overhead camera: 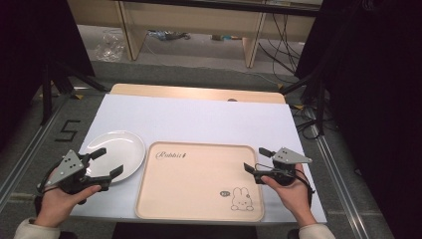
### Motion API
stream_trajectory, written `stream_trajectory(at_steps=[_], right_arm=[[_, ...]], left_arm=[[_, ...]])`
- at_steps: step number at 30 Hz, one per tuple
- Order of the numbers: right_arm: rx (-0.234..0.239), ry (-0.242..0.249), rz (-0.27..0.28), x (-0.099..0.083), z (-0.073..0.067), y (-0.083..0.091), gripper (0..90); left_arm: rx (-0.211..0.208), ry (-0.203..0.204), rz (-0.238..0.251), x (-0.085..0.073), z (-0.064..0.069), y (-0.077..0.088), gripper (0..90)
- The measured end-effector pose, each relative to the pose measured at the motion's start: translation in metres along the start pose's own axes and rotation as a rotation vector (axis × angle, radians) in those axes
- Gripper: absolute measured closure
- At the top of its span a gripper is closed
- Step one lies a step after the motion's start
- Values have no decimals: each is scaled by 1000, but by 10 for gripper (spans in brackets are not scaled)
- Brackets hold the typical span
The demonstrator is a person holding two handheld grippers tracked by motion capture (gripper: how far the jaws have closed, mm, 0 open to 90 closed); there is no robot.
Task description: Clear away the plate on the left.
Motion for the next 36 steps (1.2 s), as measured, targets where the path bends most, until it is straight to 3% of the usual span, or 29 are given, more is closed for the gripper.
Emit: stream_trajectory(at_steps=[2, 6, 9, 12, 15, 16, 17, 19, 20, 22, 26, 28, 32, 36], right_arm=[[6, -11, -8, 0, -1, 0, 184], [-13, 28, 15, 1, 1, 0, 184], [1, 15, 7, 1, -1, -1, 184], [-7, 6, 0, 0, -2, -1, 184], [5, -6, -2, 0, -2, -2, 184], [-2, 26, -2, 1, 0, -1, 184], [7, -6, -13, 0, -1, -1, 185], [-8, 22, 4, 1, 1, 0, 185], [-8, 4, -2, 0, -1, 0, 185], [1, 20, -5, 1, 0, -1, 184], [-2, 23, -2, 1, 0, -1, 185], [5, -3, -13, 0, -1, -1, 186], [5, -3, -15, 0, -1, -2, 186], [5, -2, -15, 0, -1, -1, 187]], left_arm=[[5, 22, 0, 0, 0, 0, 174], [18, 26, -20, -2, -3, 2, 185], [41, 57, -38, -4, -6, 4, 202], [93, 103, -97, -8, -12, 6, 240], [140, 191, -170, -17, -18, 8, 261], [153, 241, -174, -21, -21, 8, 268], [159, 272, -183, -23, -24, 8, 275], [194, 340, -224, -31, -32, 10, 285], [201, 352, -234, -34, -35, 11, 285], [228, 424, -243, -43, -44, 13, 286], [287, 507, -310, -55, -56, 19, 292], [311, 559, -332, -61, -60, 21, 300], [321, 631, -372, -67, -61, 22, 304], [316, 656, -382, -74, -67, 20, 315]])
Point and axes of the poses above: each handheld gripper's, and its own axes: y roughly backward along the jaws, x roughly out of its top, z roughly to its right, the point moved 2 cm from there along -y, roughly forward along the jaws, and after that the axes turned 14 degrees about -y, right-handed, at the moved point
